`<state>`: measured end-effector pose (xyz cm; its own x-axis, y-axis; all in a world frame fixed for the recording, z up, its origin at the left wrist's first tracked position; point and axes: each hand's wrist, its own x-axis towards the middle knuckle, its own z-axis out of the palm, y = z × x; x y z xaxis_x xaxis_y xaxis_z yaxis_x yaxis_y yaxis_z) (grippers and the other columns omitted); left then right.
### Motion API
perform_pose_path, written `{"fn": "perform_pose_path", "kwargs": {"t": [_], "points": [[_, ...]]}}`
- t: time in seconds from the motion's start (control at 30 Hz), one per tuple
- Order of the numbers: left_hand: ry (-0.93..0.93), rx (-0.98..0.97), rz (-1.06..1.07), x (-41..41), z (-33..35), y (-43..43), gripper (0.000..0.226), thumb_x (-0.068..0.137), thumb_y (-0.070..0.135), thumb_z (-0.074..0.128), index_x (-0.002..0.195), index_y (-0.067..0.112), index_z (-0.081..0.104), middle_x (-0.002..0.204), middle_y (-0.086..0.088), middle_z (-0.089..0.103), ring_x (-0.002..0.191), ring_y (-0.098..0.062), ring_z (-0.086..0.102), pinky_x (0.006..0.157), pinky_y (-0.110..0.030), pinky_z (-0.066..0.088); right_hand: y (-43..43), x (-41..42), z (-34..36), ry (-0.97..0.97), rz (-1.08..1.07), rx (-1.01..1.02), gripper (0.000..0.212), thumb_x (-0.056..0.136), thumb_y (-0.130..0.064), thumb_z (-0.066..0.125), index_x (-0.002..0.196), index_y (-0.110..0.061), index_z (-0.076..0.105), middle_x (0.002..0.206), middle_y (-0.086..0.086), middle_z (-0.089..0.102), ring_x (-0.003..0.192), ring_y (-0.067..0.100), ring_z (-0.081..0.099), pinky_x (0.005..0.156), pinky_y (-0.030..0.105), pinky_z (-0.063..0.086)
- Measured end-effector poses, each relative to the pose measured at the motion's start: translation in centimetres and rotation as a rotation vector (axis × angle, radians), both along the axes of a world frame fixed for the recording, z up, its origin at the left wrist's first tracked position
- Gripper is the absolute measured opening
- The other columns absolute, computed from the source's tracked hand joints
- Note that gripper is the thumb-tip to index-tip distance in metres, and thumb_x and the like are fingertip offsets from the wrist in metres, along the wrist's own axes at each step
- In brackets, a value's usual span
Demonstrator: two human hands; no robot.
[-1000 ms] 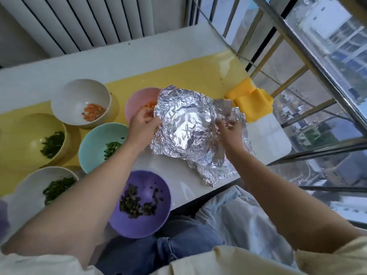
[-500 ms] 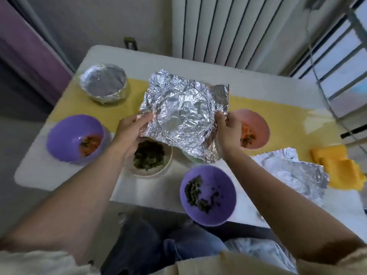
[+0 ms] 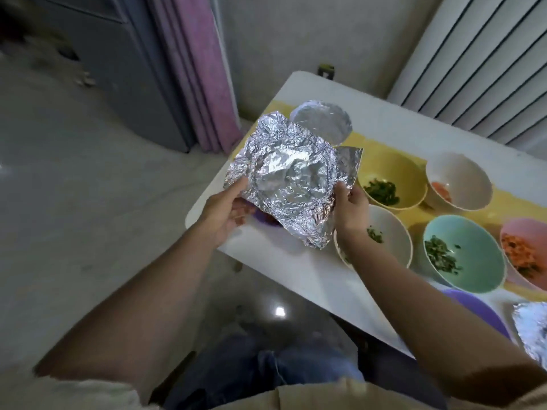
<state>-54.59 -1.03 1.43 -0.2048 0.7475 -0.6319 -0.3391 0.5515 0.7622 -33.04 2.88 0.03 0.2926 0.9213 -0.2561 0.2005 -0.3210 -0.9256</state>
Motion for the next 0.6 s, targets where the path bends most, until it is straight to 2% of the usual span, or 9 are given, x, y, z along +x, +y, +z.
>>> {"fn": "perform_pose_path", "kwargs": {"t": [0.07,0.13,0.2,0.23,0.3,0.33,0.43,0.53,0.6], "points": [[-0.041,-0.011,-0.055,-0.5,-0.5,0.1,0.024,0.086,0.034,0.072,0.099,0.014,0.067,0.061,0.006,0.064,0.053,-0.010,0.059,0.060,-0.026,0.045,-0.1,-1.8,-0.2,0.012,-0.004,-0.028,0.027,0.101,-0.031,0.047,0.109,-0.006,0.056,0.104,0.011,0.063,0.097,0.026,0.058,0.087,0.037,0.046],[-0.017,-0.012,-0.020,-0.9,-1.2,0.4,0.034,0.081,0.019,0.078,0.106,0.003,0.063,0.073,-0.004,0.059,0.056,-0.015,0.053,0.060,-0.029,0.049,0.0,-3.0,-0.6,0.030,0.008,-0.049,0.025,0.101,-0.027,0.047,0.107,-0.004,0.056,0.095,0.009,0.057,0.088,0.021,0.052,0.077,0.032,0.041],[0.059,-0.011,0.018,-1.4,-1.8,0.7,0.039,0.073,0.015,0.083,0.098,0.004,0.056,0.085,-0.012,0.052,0.059,-0.019,0.051,0.062,-0.033,0.051,0.2,-3.5,-0.9,0.080,0.014,-0.049,0.009,0.098,-0.019,0.049,0.093,-0.012,0.054,0.080,0.004,0.054,0.074,0.020,0.049,0.067,0.032,0.040],[0.129,-0.016,0.007,-1.8,-2.0,0.9,0.037,0.071,0.015,0.084,0.090,0.007,0.053,0.080,-0.012,0.051,0.058,-0.019,0.051,0.066,-0.036,0.052,0.3,-3.5,-0.8,0.104,0.020,-0.058,0.003,0.096,-0.018,0.050,0.096,-0.015,0.051,0.080,0.003,0.053,0.069,0.019,0.050,0.063,0.032,0.043],[0.248,-0.042,-0.058,-2.6,-2.4,1.1,0.035,0.074,0.013,0.082,0.073,0.010,0.047,0.063,-0.006,0.049,0.055,-0.018,0.051,0.072,-0.039,0.052,0.8,-3.4,-0.7,0.109,0.042,-0.066,0.023,0.096,-0.022,0.055,0.115,-0.015,0.045,0.095,0.003,0.055,0.073,0.015,0.055,0.064,0.033,0.050],[0.275,-0.049,-0.089,-3.1,-2.6,1.2,0.035,0.076,0.011,0.080,0.068,0.012,0.046,0.058,-0.001,0.047,0.055,-0.017,0.050,0.071,-0.038,0.053,1.3,-3.2,-0.6,0.081,0.044,-0.048,0.034,0.095,-0.025,0.058,0.124,-0.014,0.042,0.105,0.003,0.056,0.082,0.015,0.058,0.072,0.033,0.052],[0.305,-0.031,-0.140,-4.1,-3.1,1.4,0.037,0.077,0.006,0.076,0.054,0.015,0.050,0.055,0.001,0.042,0.055,-0.014,0.045,0.058,-0.029,0.048,3.3,-2.6,-0.2,-0.051,0.099,0.014,0.050,0.090,-0.032,0.067,0.130,-0.011,0.047,0.113,0.005,0.061,0.098,0.014,0.059,0.085,0.027,0.048],[0.298,-0.038,-0.181,-4.6,-3.6,1.8,0.030,0.078,0.006,0.076,0.056,0.012,0.056,0.055,0.001,0.045,0.057,-0.015,0.046,0.060,-0.028,0.046,5.5,-2.3,-0.2,-0.237,0.340,-0.121,0.053,0.088,-0.045,0.066,0.125,-0.009,0.055,0.106,0.003,0.064,0.096,0.018,0.060,0.084,0.031,0.048],[0.294,-0.034,-0.221,-4.5,-3.8,2.3,0.021,0.078,0.009,0.078,0.068,0.004,0.060,0.062,-0.004,0.049,0.060,-0.015,0.049,0.061,-0.028,0.046,6.4,-2.5,-0.6,-0.278,0.468,-0.201,0.040,0.088,-0.050,0.064,0.096,-0.011,0.062,0.083,0.002,0.061,0.077,0.020,0.058,0.071,0.032,0.045]]}}
